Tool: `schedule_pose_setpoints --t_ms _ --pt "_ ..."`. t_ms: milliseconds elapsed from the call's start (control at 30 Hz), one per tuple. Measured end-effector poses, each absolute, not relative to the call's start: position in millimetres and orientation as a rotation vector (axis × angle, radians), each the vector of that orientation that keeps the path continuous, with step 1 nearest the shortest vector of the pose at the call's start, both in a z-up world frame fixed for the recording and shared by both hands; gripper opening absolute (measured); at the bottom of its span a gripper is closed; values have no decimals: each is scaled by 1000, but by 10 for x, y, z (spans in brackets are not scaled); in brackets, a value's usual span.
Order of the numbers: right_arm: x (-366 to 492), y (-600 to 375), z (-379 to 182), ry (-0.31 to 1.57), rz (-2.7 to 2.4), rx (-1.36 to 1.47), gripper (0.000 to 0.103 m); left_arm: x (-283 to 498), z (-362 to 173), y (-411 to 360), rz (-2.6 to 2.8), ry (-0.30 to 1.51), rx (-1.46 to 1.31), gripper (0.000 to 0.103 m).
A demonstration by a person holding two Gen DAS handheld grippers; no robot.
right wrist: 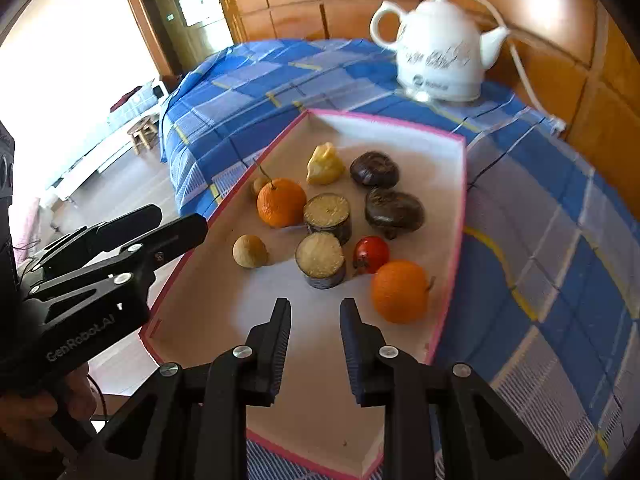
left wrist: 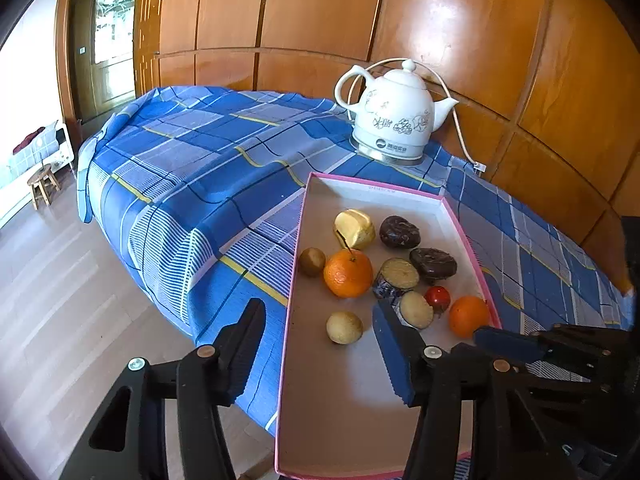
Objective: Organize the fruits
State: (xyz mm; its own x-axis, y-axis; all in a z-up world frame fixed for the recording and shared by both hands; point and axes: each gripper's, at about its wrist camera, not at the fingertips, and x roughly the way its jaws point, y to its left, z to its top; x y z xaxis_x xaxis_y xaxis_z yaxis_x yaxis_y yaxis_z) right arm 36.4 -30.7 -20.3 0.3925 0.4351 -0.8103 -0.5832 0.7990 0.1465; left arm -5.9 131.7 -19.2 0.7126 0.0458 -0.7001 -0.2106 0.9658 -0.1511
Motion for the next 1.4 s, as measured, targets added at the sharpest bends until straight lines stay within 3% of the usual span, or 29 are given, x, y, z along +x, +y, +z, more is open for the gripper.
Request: schedule_pose_setpoints --t_ms 267,633,1400 --pt "199 -600 -39 876 474 -119 36 -231 -89 1169 148 711 -192 73" --pt "21 -816 -40 829 340 -117 38 -410 -5 973 143 650 -152 103" --pt "-24 -797 -41 816 336 -133 38 -404 24 928 186 632 -118 103"
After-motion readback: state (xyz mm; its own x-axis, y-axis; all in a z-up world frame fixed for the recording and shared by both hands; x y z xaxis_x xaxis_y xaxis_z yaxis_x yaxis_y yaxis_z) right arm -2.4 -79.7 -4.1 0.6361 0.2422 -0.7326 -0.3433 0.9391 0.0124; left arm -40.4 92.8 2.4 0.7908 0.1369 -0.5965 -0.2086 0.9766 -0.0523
